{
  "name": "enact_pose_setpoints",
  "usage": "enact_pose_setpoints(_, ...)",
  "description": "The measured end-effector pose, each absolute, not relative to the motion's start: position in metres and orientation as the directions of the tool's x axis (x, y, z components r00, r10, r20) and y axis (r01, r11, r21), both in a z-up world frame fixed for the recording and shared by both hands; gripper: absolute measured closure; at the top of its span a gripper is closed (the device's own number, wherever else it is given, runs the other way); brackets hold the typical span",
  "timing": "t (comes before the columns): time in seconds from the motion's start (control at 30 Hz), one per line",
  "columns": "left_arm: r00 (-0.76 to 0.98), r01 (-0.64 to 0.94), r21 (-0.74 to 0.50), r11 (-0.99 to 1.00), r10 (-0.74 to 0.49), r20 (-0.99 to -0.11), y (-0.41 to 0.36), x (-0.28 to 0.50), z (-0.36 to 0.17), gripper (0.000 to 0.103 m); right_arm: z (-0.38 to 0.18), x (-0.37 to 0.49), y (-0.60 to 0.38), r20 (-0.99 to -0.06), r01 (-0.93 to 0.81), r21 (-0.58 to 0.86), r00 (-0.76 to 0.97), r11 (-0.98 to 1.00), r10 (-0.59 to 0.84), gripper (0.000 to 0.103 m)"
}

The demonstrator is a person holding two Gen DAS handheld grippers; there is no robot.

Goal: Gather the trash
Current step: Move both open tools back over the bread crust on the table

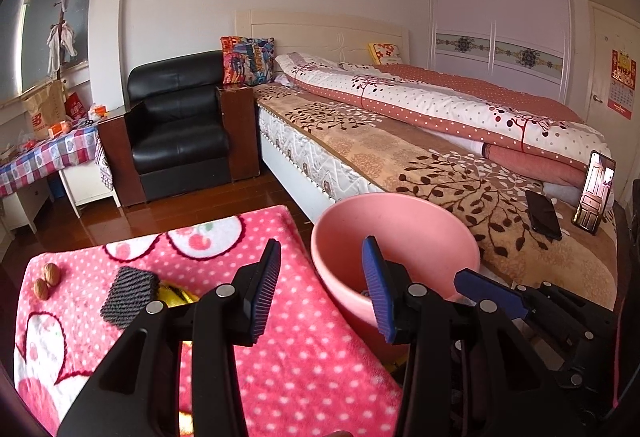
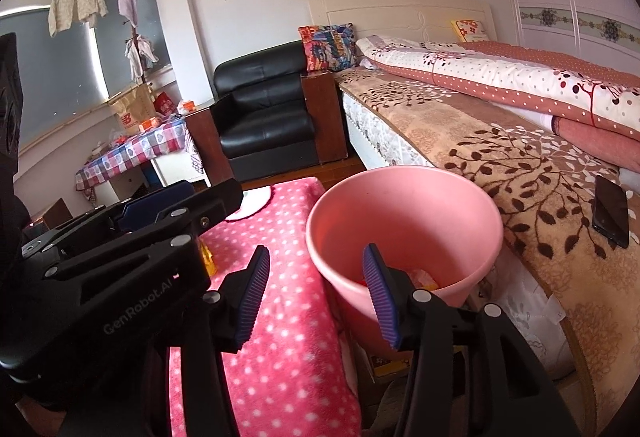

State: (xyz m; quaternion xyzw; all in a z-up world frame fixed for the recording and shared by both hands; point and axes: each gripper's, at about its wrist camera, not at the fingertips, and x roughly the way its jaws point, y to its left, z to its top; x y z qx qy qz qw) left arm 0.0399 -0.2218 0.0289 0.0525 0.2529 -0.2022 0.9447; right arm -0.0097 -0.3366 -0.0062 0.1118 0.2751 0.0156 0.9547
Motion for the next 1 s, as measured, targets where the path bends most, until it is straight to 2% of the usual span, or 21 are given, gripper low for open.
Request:
enact_pose_setpoints(0.63, 0.793, 0.309, -0.026, 0.951, -0.273, -0.545, -0.162, 0.027, 0.011, 0.06, -0.023, -0.028, -0.288, -0.575, -0.032, 0.249, 0.799, 0.968, 0.174, 0.054)
enact_pose_setpoints(1.0, 0.807, 0.206, -0.024, 0.978, -0.184, -0.562, -0.089, 0.025, 0.005, 0.06, -0.034, -0.035, -0.264, -0.585, -0.086, 0.255, 0.779, 0.963, 0.224, 0.054)
